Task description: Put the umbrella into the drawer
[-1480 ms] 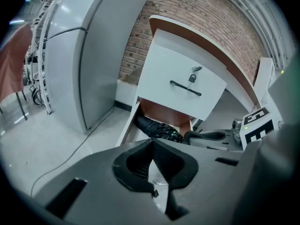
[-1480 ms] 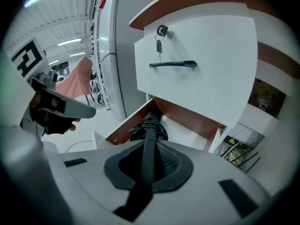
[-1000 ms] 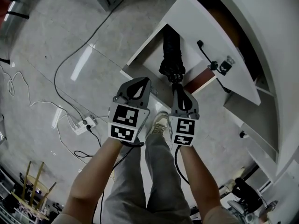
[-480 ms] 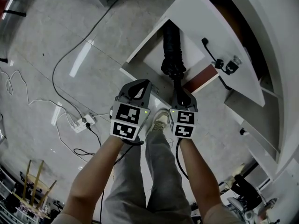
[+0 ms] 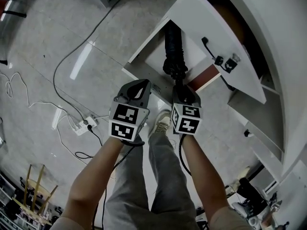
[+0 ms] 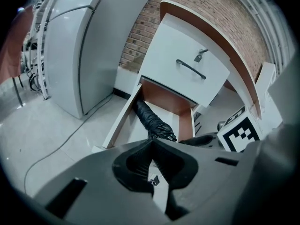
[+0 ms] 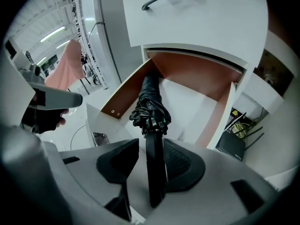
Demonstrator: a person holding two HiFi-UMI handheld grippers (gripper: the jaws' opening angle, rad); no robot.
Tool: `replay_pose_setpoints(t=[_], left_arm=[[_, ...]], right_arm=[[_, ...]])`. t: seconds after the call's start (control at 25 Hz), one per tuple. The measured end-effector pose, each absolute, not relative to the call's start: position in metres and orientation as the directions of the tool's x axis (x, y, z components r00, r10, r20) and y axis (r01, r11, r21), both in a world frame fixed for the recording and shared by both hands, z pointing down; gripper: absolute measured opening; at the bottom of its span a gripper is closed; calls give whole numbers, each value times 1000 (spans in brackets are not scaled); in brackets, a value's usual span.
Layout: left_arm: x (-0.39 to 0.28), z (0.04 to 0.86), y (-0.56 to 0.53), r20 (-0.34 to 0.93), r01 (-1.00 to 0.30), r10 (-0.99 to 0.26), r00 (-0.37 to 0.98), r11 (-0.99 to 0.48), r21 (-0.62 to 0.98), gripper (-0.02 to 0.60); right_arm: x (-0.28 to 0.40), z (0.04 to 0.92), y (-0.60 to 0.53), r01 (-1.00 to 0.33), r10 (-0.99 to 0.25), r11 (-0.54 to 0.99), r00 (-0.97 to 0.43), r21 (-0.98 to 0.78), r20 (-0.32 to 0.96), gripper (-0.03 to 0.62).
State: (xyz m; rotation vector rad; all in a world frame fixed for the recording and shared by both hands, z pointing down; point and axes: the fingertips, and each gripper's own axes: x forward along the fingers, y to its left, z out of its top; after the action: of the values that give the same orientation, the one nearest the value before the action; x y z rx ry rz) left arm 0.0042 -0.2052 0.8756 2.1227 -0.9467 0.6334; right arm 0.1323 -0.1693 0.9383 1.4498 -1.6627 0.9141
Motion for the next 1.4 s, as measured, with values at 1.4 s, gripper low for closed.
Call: replay_pose_setpoints(t=[1.4], left_arm=[[-14, 426, -239, 471, -771, -628, 619, -601, 211, 8]], right_arm=[[111, 403, -227, -980, -868, 194, -196, -53, 457, 21]])
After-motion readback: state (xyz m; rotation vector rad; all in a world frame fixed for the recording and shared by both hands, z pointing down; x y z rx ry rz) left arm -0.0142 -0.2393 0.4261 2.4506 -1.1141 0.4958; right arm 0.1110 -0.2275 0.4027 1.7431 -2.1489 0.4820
